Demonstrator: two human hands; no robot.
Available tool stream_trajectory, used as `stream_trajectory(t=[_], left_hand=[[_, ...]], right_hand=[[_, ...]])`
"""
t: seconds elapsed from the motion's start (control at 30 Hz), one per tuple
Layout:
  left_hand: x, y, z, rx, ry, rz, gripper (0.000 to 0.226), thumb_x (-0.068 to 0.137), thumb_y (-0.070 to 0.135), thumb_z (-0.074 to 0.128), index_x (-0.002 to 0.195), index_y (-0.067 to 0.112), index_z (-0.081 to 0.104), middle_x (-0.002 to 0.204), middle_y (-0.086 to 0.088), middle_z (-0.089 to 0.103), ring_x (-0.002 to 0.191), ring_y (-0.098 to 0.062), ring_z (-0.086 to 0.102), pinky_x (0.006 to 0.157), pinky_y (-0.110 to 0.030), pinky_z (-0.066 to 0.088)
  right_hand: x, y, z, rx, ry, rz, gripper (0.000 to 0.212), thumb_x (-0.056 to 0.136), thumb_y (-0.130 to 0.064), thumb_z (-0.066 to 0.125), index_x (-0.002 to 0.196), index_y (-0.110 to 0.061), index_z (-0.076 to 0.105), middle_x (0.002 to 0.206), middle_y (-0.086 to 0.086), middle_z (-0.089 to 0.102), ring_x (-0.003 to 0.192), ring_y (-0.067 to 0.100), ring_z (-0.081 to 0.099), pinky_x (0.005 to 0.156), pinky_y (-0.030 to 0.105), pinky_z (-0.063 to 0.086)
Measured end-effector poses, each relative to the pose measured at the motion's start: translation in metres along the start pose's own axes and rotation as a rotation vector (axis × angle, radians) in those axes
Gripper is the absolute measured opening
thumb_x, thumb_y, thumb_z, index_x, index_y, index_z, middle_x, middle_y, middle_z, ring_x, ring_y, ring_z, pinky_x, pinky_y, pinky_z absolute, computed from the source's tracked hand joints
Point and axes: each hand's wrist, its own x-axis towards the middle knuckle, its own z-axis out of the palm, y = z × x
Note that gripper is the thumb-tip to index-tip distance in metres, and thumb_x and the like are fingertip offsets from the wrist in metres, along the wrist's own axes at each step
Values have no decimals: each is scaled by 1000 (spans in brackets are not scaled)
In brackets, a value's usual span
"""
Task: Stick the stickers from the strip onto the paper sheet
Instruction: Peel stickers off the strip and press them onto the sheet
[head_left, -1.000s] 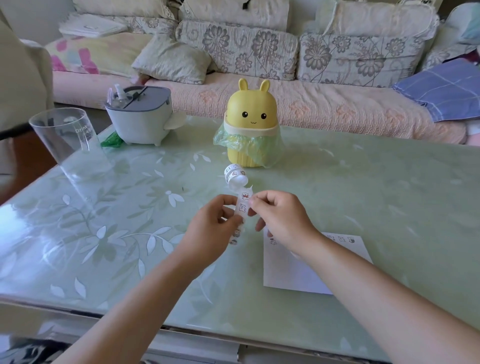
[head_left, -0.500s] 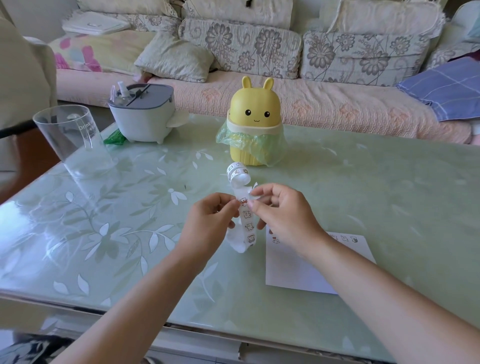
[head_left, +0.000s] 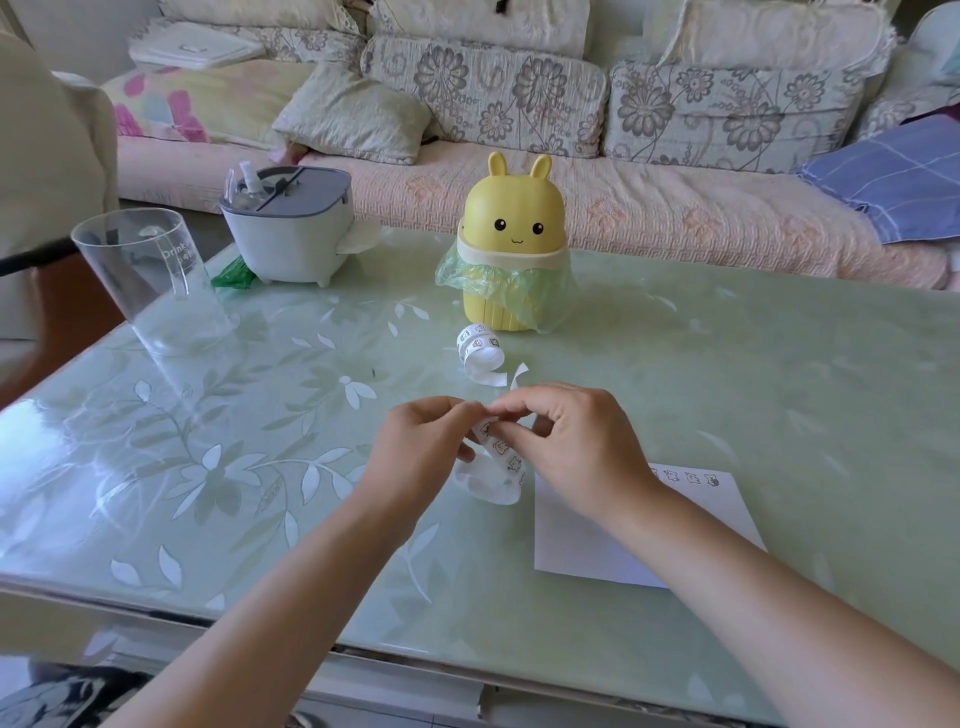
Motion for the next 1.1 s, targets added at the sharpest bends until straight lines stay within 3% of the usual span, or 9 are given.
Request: stream_trajectory(t=[0.17, 0.37, 0.63, 0.77, 0.93, 1.1], left_hand=[[0, 0, 0, -6, 17, -57, 21, 87, 19, 63, 72, 15, 77, 73, -3, 71, 62, -14, 59, 62, -21, 42], [1, -2, 0, -6, 45, -117, 19, 84, 23, 66, 70, 14, 76, 72, -2, 73, 62, -16, 61, 63, -24, 42], [0, 7, -2, -45, -16, -153, 22, 90, 23, 59, 76, 16, 75, 80, -1, 76, 67, -17, 61, 70, -28, 42], [0, 6, -1, -22, 15, -155, 25, 89, 18, 58, 70, 13, 73, 73, 1, 74, 64, -13, 61, 59, -18, 44], [2, 2, 0, 24, 37, -158, 28, 90, 18, 56, 68, 11, 71, 66, 4, 72, 64, -14, 60, 56, -18, 42], [4, 0, 2, 48, 65, -172, 29, 90, 20, 55, 69, 10, 72, 64, 5, 70, 61, -13, 59, 57, -20, 41]], right_hand=[[-2, 1, 2, -105, 33, -121, 14, 80, -24, 81, 88, -35, 79, 76, -28, 61, 58, 2, 51, 55, 18, 39], [-3, 1, 5, -165, 28, -143, 10, 81, -23, 78, 83, -33, 76, 73, -28, 56, 61, -5, 51, 56, 9, 31], [0, 5, 4, -96, 55, -86, 15, 81, -26, 81, 92, -35, 78, 76, -24, 61, 59, 2, 52, 57, 21, 40], [-2, 5, 5, -122, 73, -137, 13, 81, -24, 82, 89, -34, 80, 80, -24, 66, 62, -7, 52, 57, 12, 34], [-3, 5, 8, -161, 97, -181, 10, 82, -26, 79, 89, -33, 81, 83, -21, 67, 64, -18, 48, 59, 4, 28], [-5, 3, 8, -158, 109, -200, 7, 80, -25, 79, 84, -31, 80, 82, -17, 68, 60, -15, 46, 55, 13, 33]])
